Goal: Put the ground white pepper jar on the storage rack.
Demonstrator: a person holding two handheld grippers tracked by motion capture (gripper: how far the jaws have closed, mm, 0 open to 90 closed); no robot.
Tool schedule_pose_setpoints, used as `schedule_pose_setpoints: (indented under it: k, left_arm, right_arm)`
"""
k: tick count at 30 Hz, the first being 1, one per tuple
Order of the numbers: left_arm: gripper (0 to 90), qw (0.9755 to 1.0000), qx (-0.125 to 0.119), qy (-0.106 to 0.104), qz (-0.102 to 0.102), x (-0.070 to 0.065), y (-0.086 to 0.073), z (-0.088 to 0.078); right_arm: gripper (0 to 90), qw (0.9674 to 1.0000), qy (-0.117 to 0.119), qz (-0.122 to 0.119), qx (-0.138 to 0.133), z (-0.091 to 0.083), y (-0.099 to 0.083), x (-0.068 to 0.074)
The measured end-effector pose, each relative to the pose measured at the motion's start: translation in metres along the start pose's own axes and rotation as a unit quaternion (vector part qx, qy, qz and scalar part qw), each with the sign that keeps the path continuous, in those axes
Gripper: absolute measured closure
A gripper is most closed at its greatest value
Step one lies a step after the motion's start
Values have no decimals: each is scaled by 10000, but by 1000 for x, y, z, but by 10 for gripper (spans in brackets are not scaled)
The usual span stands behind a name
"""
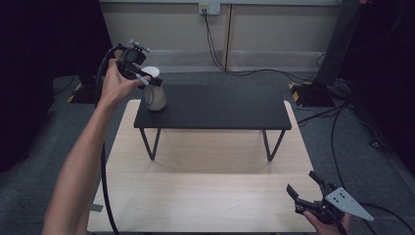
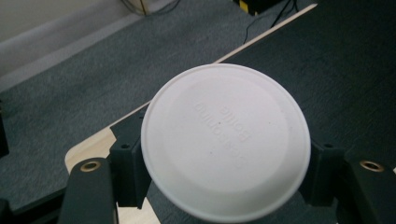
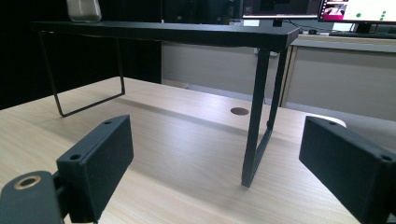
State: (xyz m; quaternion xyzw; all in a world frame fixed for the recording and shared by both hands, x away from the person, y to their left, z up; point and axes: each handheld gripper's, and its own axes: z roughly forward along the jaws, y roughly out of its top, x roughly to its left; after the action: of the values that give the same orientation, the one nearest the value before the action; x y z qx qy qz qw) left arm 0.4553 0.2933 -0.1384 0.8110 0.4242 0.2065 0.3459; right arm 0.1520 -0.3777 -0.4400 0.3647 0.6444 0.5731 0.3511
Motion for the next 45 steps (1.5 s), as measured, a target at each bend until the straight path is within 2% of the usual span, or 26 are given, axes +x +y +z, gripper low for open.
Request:
schedule_pose_setpoints:
  k: [1,2,3,5,7,10,13,15,18,20,23,27,31,33,37,40,43,45]
  left_arm:
    - [296,10000,-71,-1,-25,1,-4,0]
    - [211,9999,-39,60,-98,-1,-3,-1]
    - [170,9998,-60,82,-152,0,-4,-2]
    - [139,9995,-161,2,-259,4,-7,-6]
    - [83,9992,-307,-9,-238,4,-11,-11]
    - [62,9987,-490,25,-142,2,-18,-21]
    - [45,9985,-547,3,-100,2,-21,-29]
    - [43,9982,-589,-81,-60,3,-25,-41]
    - [46,9969,-774,-151,7,3,-34,-54]
    - [46,9961,-853,-190,126,2,-39,-64]
    - [46,9940,-1033,-290,213,1,-49,-78]
    - [37,9899,-1333,-369,326,-3,-65,-99]
    - [36,9847,-1572,-602,446,-8,-84,-117]
    - [36,9827,-1652,-608,570,-14,-94,-126]
    - [36,9764,-1889,-800,679,-21,-115,-138]
    - [35,9734,-1978,-918,697,-25,-130,-144]
    - [35,9749,-1863,-853,871,-34,-139,-149]
    - [33,9749,-1809,-849,977,-39,-144,-150]
  right_arm:
    - [97,10000,6,-1,3,0,0,0]
    - [97,10000,9,-3,3,0,0,0]
    - [97,10000,8,-4,3,0,0,0]
    - [97,10000,0,-2,-1,0,0,0]
    - [97,10000,-12,-9,-15,0,0,0]
    - [97,10000,-33,-27,-55,-1,-1,1]
    - [97,10000,-36,-24,-55,-1,-1,1]
    - [96,10000,-40,-26,-66,-1,-1,2]
    - [97,9999,-55,-37,-81,-1,-1,2]
    - [97,9999,-63,-32,-77,-1,-1,2]
    - [96,9999,-72,-51,-86,-1,-1,3]
    - [96,9999,-77,-55,-74,-1,-1,3]
    - [96,9999,-89,-60,-81,-1,-1,4]
    - [96,9999,-90,-69,-87,-1,-1,4]
    - [96,9999,-94,-79,-86,-1,-1,4]
    - [96,9999,-100,-87,-74,-1,-1,5]
    - [96,9999,-97,-96,-69,0,-1,5]
    - [96,9999,-95,-97,-66,0,0,5]
